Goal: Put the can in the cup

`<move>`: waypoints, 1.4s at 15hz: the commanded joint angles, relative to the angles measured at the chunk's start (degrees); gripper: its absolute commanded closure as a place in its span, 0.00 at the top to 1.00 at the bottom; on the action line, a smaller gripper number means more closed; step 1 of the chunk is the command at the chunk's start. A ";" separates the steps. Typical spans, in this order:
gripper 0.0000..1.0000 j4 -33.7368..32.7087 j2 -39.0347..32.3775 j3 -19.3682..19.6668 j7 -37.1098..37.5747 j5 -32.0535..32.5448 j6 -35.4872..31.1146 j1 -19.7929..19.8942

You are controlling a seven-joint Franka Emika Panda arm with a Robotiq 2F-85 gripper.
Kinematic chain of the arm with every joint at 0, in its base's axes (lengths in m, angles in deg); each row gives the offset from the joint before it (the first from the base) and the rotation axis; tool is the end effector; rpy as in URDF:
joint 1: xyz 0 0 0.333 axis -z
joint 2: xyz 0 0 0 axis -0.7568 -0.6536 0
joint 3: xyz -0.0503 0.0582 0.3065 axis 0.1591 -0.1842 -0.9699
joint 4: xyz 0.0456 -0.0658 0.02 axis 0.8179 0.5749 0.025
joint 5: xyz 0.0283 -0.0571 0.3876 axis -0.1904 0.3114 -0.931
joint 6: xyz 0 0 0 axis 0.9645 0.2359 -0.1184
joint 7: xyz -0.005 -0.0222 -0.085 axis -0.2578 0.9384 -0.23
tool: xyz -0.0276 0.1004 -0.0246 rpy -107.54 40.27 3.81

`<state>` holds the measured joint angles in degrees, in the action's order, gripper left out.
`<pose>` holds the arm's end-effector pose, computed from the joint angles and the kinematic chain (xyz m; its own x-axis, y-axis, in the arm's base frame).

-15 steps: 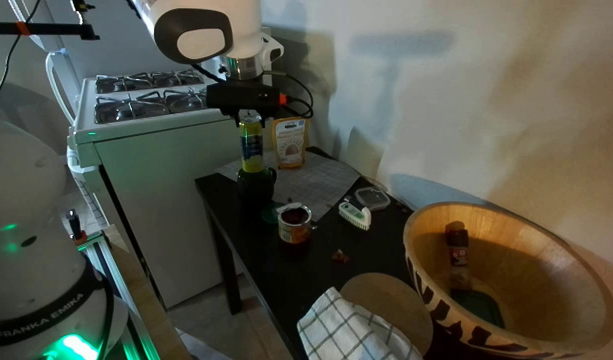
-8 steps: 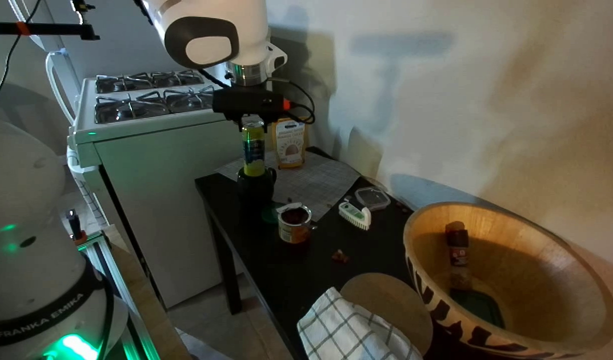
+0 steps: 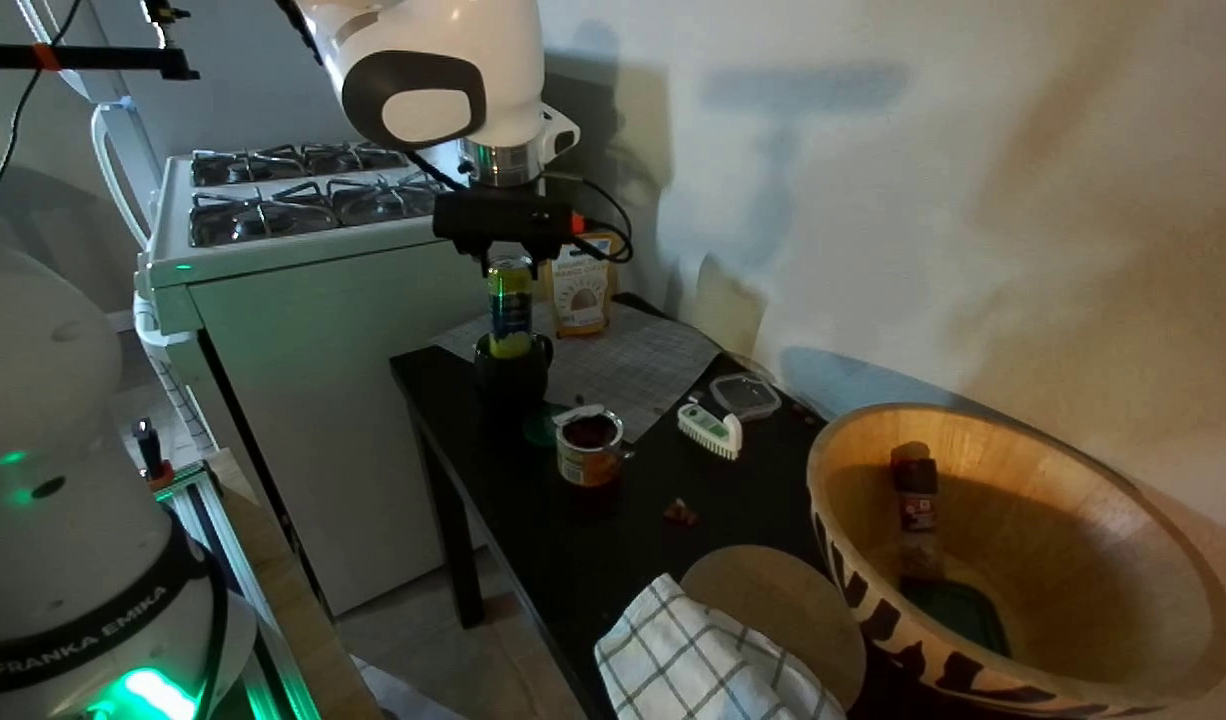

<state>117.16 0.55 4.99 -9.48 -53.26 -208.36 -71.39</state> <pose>0.4216 0.0722 0.3428 0.5848 0.7049 0.4014 0.7790 -0.6260 -0.0356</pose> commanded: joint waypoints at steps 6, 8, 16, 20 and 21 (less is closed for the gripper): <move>0.38 -2.80 -6.06 -6.05 -1.94 -2.88 -1.74 4.25; 0.38 -3.23 -7.88 -7.56 -1.51 -2.77 -3.71 5.28; 0.38 -4.90 -12.85 -12.56 -1.33 -3.04 -6.37 8.45; 0.89 -4.77 -13.28 -14.67 1.05 -0.29 -5.49 9.98; 0.95 -4.60 -13.10 -15.06 1.95 0.68 -5.39 10.29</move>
<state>112.95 -12.50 -8.10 -10.30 -54.87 -213.91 -62.70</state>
